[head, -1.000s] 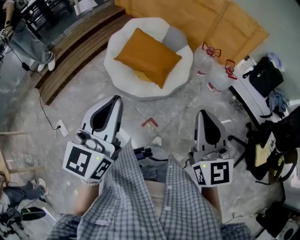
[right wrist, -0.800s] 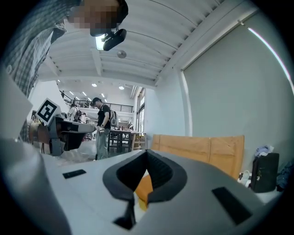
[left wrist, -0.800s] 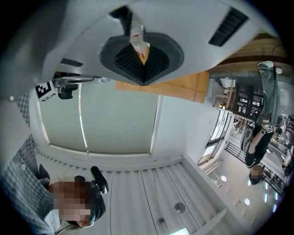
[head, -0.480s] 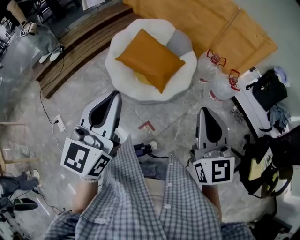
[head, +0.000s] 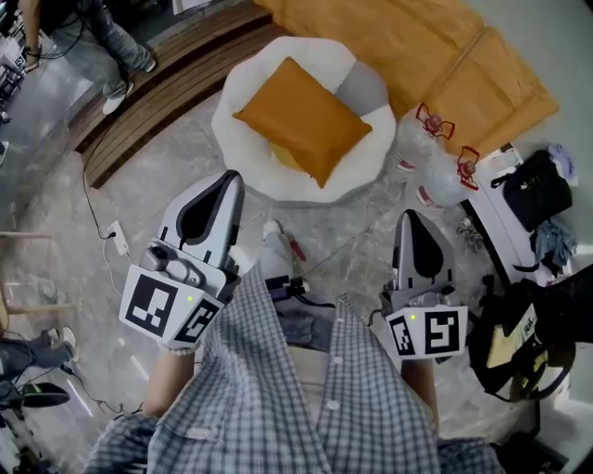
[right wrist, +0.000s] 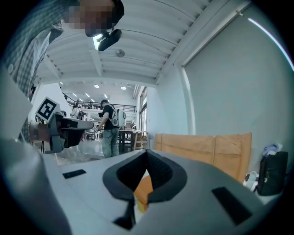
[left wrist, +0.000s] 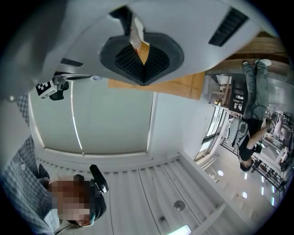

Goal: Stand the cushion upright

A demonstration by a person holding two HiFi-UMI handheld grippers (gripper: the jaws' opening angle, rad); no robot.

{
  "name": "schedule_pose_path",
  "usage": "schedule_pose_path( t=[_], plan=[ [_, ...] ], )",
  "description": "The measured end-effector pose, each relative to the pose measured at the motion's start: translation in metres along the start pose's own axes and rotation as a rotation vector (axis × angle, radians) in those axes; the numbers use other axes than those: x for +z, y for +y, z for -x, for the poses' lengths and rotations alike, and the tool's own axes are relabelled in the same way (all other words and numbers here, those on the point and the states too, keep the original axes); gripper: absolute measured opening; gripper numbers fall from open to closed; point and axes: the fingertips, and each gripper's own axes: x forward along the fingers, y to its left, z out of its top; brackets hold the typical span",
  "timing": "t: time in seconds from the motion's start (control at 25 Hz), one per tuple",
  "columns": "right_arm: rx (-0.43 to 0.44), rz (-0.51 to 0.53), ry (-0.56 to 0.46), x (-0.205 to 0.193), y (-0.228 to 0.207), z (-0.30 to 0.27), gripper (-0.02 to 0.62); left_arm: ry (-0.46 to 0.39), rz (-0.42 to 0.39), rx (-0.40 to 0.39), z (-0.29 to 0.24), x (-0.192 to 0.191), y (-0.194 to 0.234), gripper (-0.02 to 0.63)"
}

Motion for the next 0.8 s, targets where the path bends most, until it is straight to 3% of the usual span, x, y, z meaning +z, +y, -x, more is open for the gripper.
schedule_pose_path(
  t=[0.44, 0.8],
  plan=[
    [-0.005, 0.010, 0.019, 0.003, -0.022, -0.055, 0.006, 0.003, 0.049, -0.012, -0.054, -0.011, 0.031, 0.006],
    [-0.044, 0.033, 0.047, 0.005, -0.047, -0.132, 0.006, 0.024, 0.062, -0.046, -0.122, -0.017, 0.086, 0.006]
  ],
)
